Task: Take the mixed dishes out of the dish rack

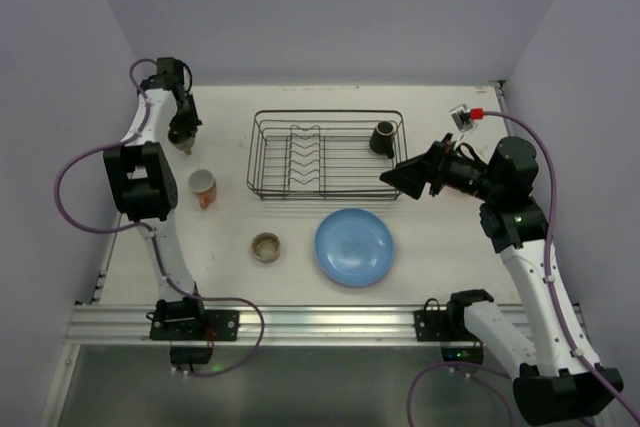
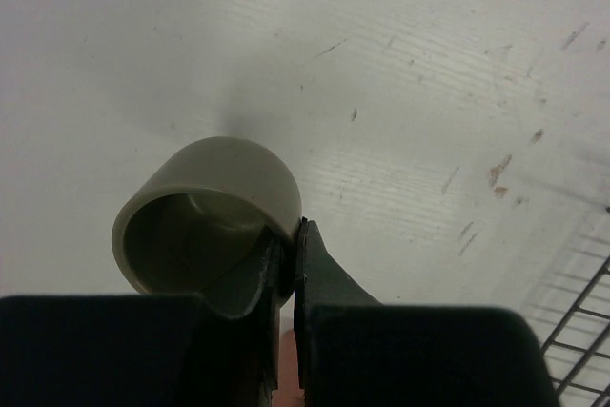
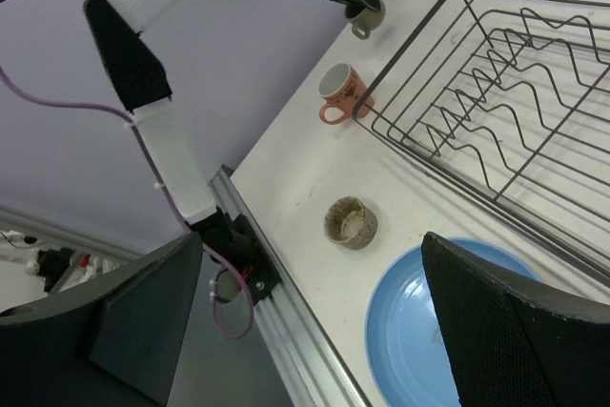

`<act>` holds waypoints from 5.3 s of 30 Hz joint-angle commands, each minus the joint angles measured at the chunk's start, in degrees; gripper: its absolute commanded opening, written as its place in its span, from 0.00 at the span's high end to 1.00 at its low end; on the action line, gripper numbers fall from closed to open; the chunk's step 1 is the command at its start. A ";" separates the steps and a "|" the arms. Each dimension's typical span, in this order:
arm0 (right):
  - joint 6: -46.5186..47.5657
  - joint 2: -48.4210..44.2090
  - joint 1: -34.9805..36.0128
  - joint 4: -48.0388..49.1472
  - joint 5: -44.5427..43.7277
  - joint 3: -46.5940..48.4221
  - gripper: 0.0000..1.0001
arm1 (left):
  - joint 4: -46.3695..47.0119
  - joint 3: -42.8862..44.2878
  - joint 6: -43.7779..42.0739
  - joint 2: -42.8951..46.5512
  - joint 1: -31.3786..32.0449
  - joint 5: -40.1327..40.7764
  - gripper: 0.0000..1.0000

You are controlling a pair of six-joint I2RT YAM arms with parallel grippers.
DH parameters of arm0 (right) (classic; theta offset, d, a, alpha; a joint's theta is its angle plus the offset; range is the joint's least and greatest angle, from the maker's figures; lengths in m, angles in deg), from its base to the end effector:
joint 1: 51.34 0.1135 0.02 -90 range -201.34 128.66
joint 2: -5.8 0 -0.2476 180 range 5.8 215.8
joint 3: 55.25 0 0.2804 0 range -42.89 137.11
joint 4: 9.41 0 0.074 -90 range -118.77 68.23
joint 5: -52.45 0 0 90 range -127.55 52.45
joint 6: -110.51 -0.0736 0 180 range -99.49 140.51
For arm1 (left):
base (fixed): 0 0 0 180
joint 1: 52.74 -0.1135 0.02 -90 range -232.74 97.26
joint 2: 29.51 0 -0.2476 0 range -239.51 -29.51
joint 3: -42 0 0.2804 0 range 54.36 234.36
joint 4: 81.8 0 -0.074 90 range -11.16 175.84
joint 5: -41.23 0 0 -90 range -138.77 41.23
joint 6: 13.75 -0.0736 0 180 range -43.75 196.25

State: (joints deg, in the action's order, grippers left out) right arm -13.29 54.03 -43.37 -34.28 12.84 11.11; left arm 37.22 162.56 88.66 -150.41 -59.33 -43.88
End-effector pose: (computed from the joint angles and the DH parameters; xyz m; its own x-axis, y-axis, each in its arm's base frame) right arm 0.2314 0.0897 0.3712 -0.5673 0.2787 -0.7749 -0.6384 0.4456 0.6276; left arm 0.4942 0.0634 0.1950 -0.8178 -0.3100 -0.4848 -0.3387 0.9404 -0.0301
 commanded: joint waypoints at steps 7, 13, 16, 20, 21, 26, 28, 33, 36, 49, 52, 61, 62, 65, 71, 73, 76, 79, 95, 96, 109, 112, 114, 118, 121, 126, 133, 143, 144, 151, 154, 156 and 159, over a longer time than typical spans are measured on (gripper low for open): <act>0.58 -1.91 0.03 2.23 2.08 -0.21 0.01 | -6.05 10.80 -1.86 -6.88 -1.58 -1.19 1.00; 0.58 -1.56 0.03 2.49 2.61 -0.73 0.01 | -5.78 10.80 -2.56 -9.61 -0.35 0.39 1.00; 0.49 -1.82 0.03 2.49 2.43 -0.82 0.01 | -5.78 10.63 -2.74 -11.28 -0.09 0.21 0.98; 0.49 -2.00 0.03 2.49 2.26 -0.82 0.01 | -6.05 10.89 -3.26 -12.43 1.05 0.91 0.95; 0.49 -1.91 0.03 2.49 2.17 -0.91 0.01 | -6.22 10.98 -3.35 -12.60 1.57 1.18 0.90; 0.93 -1.73 0.03 2.15 1.64 -1.09 0.01 | -6.14 11.06 -3.44 -12.17 2.02 1.61 0.48; 1.37 -1.56 0.03 2.05 1.03 -0.91 0.01 | -6.05 11.06 -3.26 -11.38 2.02 1.62 0.31; 2.24 -0.59 0.03 1.35 -0.03 -0.65 0.01 | -6.14 10.89 -2.83 -7.96 2.11 1.35 0.20; 2.86 0.46 0.03 0.74 -1.35 -0.47 0.01 | -5.87 10.98 -2.47 -3.75 2.11 1.27 0.15; 9.53 9.68 2.22 -5.76 -18.72 5.23 0.01 | 4.21 -10.64 0.42 29.02 12.54 3.55 0.00; 13.14 16.53 4.33 -7.61 -27.42 8.66 0.01 | 14.67 -29.19 4.90 43.09 21.95 3.72 0.00; 27.82 43.69 10.93 -21.67 -50.29 33.88 0.01 | 27.95 -62.03 9.83 80.44 27.51 -2.23 0.00; 28.61 45.27 11.02 -22.20 -52.13 35.46 0.03 | 29.53 -65.98 9.31 85.08 27.42 -6.95 0.00; 31.06 51.16 11.10 -25.54 -53.19 42.05 0.08 | 30.34 -70.31 6.68 92.57 27.42 -8.84 0.00; 37.66 63.29 11.19 -32.74 -56.01 53.30 0.10 | 29.82 -71.03 5.79 97.53 27.42 -7.18 0.00; 38.55 66.02 11.19 -33.72 -56.01 55.34 0.10 | 29.46 -70.76 5.62 96.65 27.42 -8.13 0.00; 39.51 67.26 11.19 -33.02 -56.20 55.43 0.11 | 29.46 -70.59 5.44 95.42 27.33 -9.54 0.00; 40.92 69.10 11.11 -32.75 -54.78 56.39 0.11 | 29.55 -70.67 5.35 94.97 27.42 -10.60 0.00; 43.56 76.84 10.32 -32.14 -56.63 61.93 0.17 | 30.34 -71.03 5.00 93.04 27.42 -14.90 0.00; 43.38 76.84 10.23 -32.22 -55.33 61.93 0.18 | 30.34 -71.03 5.00 93.04 27.42 -14.90 0.00; 42.42 77.46 10.05 -29.41 -53.55 59.38 0.34 | 30.52 -71.03 4.65 92.51 27.42 -15.52 0.00; 41.98 78.07 10.05 -29.50 -53.29 59.56 0.34 | 30.52 -71.03 4.65 92.43 27.42 -15.52 0.00; 41.89 78.25 10.05 -29.50 -53.38 59.47 0.34 | 30.52 -71.03 4.65 92.43 27.42 -15.61 0.00; 41.80 78.60 10.05 -29.76 -53.64 59.38 0.30 | 30.60 -71.03 4.56 92.43 27.42 -15.61 0.00; 41.71 79.12 10.05 -30.03 -54.26 59.29 0.30 | 30.69 -71.03 4.56 92.34 27.42 -15.69 0.00; 41.45 79.21 9.96 -29.85 -53.91 58.94 0.39 | 30.60 -71.03 4.47 92.43 27.42 -15.61 0.00; 40.84 78.43 9.96 -29.23 -54.35 58.94 0.76 | 30.60 -71.03 4.47 92.43 27.42 -15.78 0.00; 35.56 70.43 9.96 -28.36 -50.65 57.27 1.00 | 30.60 -71.03 4.47 92.69 27.42 -15.43 0.00; 35.04 69.73 9.96 -28.36 -50.65 57.10 1.00 | 30.60 -71.03 4.47 92.69 27.42 -15.43 0.00; 32.31 67.97 9.87 -28.36 -48.37 55.95 1.00 | 30.60 -71.03 4.56 92.43 27.33 -15.26 0.00; 30.82 67.35 9.53 -28.53 -46.37 55.60 1.00 | 30.69 -71.03 4.65 92.43 27.42 -15.08 0.00; 29.07 65.51 8.74 -28.27 -43.72 54.38 1.00 | 30.69 -71.02 4.73 92.25 27.42 -14.64 0.00; 26.17 61.65 6.98 -25.74 -36.26 50.79 1.00 | 31.04 -71.02 5.70 91.99 27.42 -14.12 0.00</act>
State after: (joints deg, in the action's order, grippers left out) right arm 17.22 123.32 -34.39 -63.99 -31.26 64.20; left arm 65.27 91.94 94.56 -57.91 -31.72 -58.57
